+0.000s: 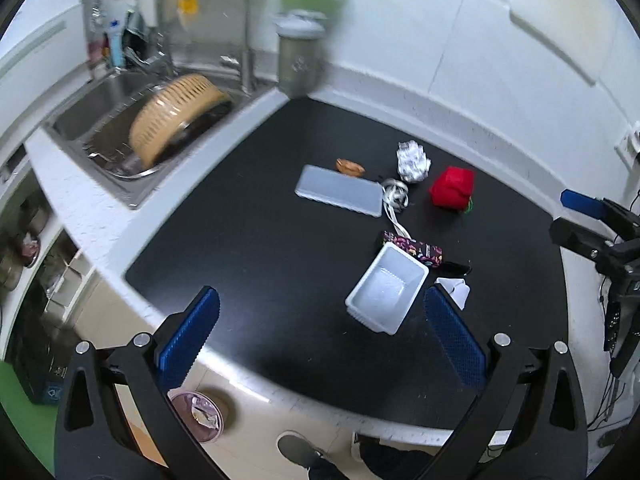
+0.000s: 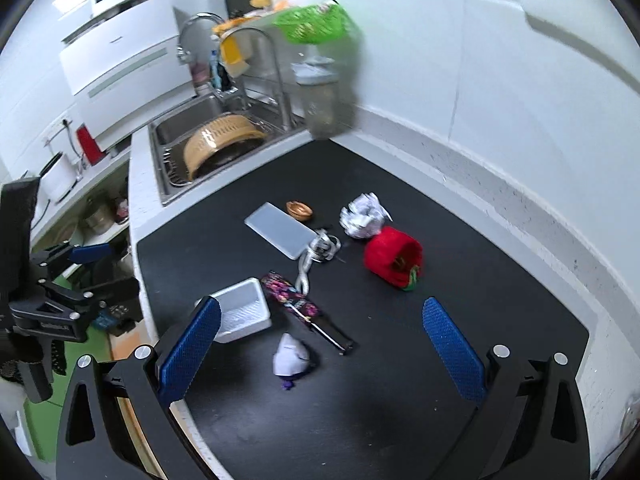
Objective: Collect trash
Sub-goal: 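Move both open grippers back to the counter, then grasp the white plastic tray with the left gripper while the right gripper grasps the red cloth, then carry the tray and red cloth over the wastebasket with both grippers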
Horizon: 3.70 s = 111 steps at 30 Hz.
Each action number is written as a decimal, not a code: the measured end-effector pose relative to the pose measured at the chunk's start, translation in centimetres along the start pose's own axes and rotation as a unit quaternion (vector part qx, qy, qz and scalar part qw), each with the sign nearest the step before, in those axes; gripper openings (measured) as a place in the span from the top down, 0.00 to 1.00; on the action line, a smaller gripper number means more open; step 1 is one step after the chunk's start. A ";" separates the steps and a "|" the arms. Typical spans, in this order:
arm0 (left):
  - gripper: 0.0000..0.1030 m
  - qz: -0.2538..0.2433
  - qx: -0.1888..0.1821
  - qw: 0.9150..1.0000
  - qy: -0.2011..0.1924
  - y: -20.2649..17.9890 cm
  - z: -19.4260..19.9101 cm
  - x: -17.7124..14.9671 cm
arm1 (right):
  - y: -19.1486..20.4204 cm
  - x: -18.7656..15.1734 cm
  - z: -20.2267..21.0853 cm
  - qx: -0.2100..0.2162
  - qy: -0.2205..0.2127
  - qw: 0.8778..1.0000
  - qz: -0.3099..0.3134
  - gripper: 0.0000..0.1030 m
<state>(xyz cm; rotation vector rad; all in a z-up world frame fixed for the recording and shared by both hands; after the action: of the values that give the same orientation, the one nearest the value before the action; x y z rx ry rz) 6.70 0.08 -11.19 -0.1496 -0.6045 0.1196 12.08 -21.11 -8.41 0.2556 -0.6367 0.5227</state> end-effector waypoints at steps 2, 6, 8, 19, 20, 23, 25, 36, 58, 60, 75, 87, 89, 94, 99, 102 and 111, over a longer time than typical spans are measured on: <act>0.03 -0.006 0.002 1.000 0.017 -0.4 -1.7 0.2 | -1.0 -0.1 -1.0 -0.004 0.012 1.000 -0.006 0.06; 0.03 -0.036 0.013 0.999 0.039 -1.2 -4.6 0.4 | -2.4 -0.5 -2.6 -0.009 0.036 0.999 -0.018 0.06; 0.03 -0.045 0.015 0.998 0.052 -1.3 -5.9 0.4 | -2.8 -0.5 -3.2 -0.012 0.040 0.999 -0.020 0.06; 0.06 -0.053 0.017 0.995 0.086 -1.2 -10.0 0.2 | -4.6 0.3 -7.2 -0.019 0.068 0.997 -0.023 0.06; 0.19 -0.051 0.016 0.995 0.090 -1.1 -10.3 0.2 | -4.7 0.5 -7.5 -0.020 0.069 0.997 -0.022 0.06; 0.44 -0.044 0.006 0.993 0.108 -1.0 -11.2 0.0 | -4.8 0.8 -8.2 -0.020 0.071 0.997 -0.019 0.06; 0.61 -0.046 0.002 0.992 0.115 -1.2 -11.6 -0.1 | -5.0 1.0 -8.9 -0.018 0.074 0.997 -0.019 0.06; 0.97 -0.025 -0.001 0.995 0.100 -0.8 -10.8 1.0 | -6.5 2.3 -12.4 -0.033 0.089 0.995 -0.017 0.06; 0.97 -0.001 -0.006 0.998 0.064 -0.6 -7.2 3.1 | -5.8 2.9 -12.1 -0.021 0.094 0.995 0.001 0.89; 0.97 0.002 -0.005 0.998 0.058 -0.4 -6.2 2.9 | -4.8 3.2 -10.7 -0.014 0.086 0.996 0.011 0.89; 0.97 0.069 0.058 0.996 0.006 5.9 5.3 -3.6 | 11.9 4.2 -3.2 0.108 0.028 0.984 0.138 0.89; 0.97 0.194 0.144 0.970 -0.010 16.8 13.0 -15.2 | 30.9 -0.6 -3.8 0.217 0.054 0.937 0.270 0.89; 0.97 0.216 0.151 0.965 -0.008 18.8 13.1 -17.3 | 33.6 -1.7 -4.8 0.228 0.065 0.928 0.286 0.89; 0.97 0.258 0.165 0.952 0.006 23.9 11.4 -22.5 | 40.0 -5.2 -9.1 0.242 0.098 0.909 0.325 0.89; 0.97 0.293 0.166 0.941 0.028 28.6 7.1 -27.8 | 44.3 -9.2 -15.3 0.247 0.137 0.894 0.348 0.89; 0.97 0.317 0.164 0.933 0.046 31.7 2.8 -31.9 | 46.6 -12.7 -19.9 0.246 0.159 0.887 0.357 0.89; 0.94 0.375 0.147 0.912 0.082 39.2 -9.9 -44.5 | 49.7 -22.4 -32.3 0.234 0.210 0.870 0.379 0.89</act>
<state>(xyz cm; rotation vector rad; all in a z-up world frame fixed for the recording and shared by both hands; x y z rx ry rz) -26.58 30.61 -50.86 -0.0903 -0.3260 0.9328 -13.79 24.40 -44.11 0.3300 -0.1448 1.4602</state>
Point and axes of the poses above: each gripper's, at about its wrist camera, not at the fingertips, and z roughly against the way its jaws point, y to its left, x to its top, the point moved 5 cm from there along -z, roughly the way its jaws point, and after that the axes turned 3 degrees about -x, right-handed, at the moved point
